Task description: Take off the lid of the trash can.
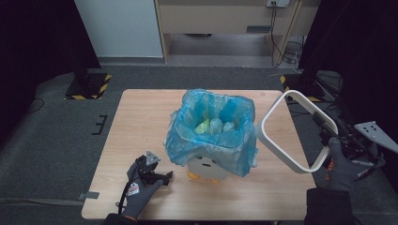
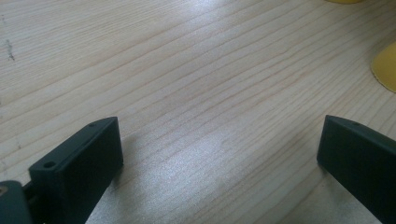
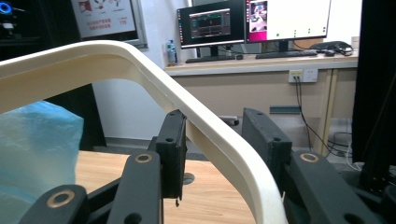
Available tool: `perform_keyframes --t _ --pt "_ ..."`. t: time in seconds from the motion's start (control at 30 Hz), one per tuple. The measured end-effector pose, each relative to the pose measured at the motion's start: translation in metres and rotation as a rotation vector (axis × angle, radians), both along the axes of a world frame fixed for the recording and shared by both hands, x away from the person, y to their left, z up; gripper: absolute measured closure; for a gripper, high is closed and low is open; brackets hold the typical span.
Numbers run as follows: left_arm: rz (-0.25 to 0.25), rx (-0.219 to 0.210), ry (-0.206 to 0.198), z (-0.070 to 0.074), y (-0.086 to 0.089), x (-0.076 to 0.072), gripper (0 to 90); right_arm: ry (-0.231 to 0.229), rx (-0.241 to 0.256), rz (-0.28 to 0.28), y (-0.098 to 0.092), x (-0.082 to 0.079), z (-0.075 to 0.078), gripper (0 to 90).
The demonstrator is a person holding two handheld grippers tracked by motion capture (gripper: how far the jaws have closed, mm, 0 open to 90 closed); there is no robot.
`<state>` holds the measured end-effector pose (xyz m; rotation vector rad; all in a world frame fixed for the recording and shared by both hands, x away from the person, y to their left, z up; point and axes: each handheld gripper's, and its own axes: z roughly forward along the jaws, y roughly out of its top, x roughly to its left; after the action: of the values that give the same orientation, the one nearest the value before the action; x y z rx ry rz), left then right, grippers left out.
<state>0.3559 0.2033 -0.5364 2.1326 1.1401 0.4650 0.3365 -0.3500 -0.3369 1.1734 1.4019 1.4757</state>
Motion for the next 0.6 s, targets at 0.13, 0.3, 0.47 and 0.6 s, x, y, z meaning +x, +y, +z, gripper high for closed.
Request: perform_keyframes --t 0.13,0.3,0.47,0.6 --pt "0.0 0.0 0.0 0.0 0.0 0.0 0.0 0.023 -0.001 -0.009 -0.002 0.004 -0.008 61.2" --pt "0.0 0.0 0.0 0.0 0.0 0.0 0.0 0.047 0.001 -0.029 -0.006 0.007 -0.017 61.2" --pt "0.0 0.0 0.0 0.0 0.0 0.0 0.0 0.073 -0.017 -0.042 -0.006 0.01 -0.025 61.1" --pt "0.0 0.0 0.0 0.0 0.0 0.0 0.0 0.092 -0.033 -0.053 -0.005 0.014 -0.031 61.1"
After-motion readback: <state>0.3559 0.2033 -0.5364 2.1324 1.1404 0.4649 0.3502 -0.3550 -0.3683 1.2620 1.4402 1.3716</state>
